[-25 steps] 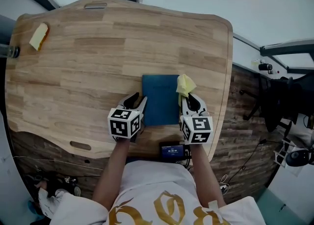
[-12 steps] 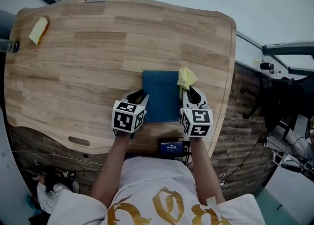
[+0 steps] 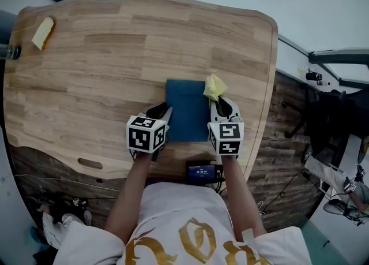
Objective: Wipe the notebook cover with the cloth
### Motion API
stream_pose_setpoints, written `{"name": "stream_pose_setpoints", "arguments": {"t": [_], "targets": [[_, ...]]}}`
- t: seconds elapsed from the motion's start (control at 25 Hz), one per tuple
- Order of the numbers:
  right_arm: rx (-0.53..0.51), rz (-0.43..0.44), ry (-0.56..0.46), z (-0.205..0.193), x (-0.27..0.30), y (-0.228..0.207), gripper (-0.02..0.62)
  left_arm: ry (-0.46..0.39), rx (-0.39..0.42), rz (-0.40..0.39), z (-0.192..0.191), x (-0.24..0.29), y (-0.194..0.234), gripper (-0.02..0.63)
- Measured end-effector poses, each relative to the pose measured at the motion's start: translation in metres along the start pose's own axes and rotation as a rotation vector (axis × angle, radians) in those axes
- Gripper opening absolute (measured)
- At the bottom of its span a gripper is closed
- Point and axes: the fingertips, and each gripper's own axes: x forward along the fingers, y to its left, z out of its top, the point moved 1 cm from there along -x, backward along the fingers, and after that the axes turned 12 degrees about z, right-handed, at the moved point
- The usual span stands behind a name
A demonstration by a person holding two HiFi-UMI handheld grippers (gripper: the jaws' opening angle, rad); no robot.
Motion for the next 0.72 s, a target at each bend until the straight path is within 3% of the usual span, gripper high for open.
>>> {"name": "stream_pose_setpoints", "arguments": {"t": [0.24,0.72], "targets": [[-0.065,0.028,0.061,-0.007,0.010,0.006,0.037,0.003,-0.007,0.000,0.000,0.001,0.000,0.079],[-0.075,0.069,0.093,-0.005,0.016,0.015,0.037,0.005,-0.042,-0.006,0.000,0.001,0.001,0.078]]}}
